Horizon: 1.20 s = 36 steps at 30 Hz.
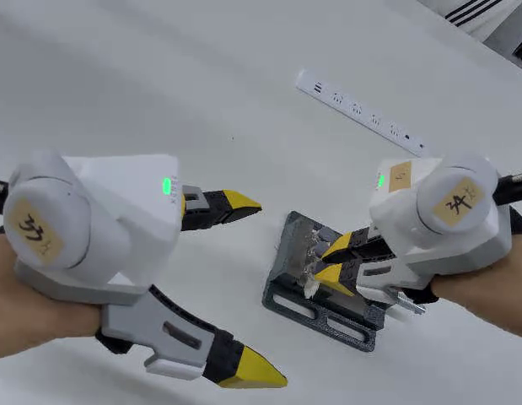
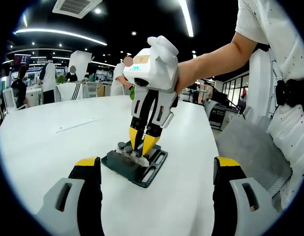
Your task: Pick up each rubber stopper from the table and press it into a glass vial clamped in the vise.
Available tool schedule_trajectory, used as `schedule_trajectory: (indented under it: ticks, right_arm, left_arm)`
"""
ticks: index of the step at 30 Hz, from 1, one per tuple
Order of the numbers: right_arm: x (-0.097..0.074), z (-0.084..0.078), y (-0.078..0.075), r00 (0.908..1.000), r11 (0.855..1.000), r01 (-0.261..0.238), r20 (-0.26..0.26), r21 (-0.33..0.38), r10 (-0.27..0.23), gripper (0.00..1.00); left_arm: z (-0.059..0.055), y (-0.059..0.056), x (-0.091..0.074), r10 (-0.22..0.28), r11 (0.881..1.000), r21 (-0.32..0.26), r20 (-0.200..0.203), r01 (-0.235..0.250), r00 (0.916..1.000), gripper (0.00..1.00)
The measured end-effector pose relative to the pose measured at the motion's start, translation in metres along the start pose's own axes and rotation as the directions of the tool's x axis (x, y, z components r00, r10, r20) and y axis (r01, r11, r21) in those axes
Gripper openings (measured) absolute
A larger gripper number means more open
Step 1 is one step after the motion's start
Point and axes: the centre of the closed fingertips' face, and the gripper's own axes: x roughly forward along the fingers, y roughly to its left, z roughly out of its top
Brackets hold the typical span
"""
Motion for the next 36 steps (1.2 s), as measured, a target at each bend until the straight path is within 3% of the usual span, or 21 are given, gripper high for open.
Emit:
schedule_trajectory:
  ticks: [13,20,36]
  right_arm:
    - [-0.007,0.001,0.001,0.9997,1.000,0.004,0.025,0.013,-0.004,0.12]
    - [-0.021,0.006,-0.005,0.9962,0.998,0.010,0.086,0.057,-0.015,0.04]
    - [-0.010,0.003,-0.001,0.9969,0.999,-0.016,0.078,0.051,0.012,0.00]
  left_arm:
    - [0.000,0.000,0.000,-0.001,1.000,-0.002,-0.002,0.001,1.0000,0.95]
    - [-0.001,0.000,0.000,-0.003,1.000,0.000,-0.006,0.003,1.0000,0.94]
    - [-0.001,-0.002,0.000,-0.016,1.000,0.001,-0.010,0.016,0.9998,0.94]
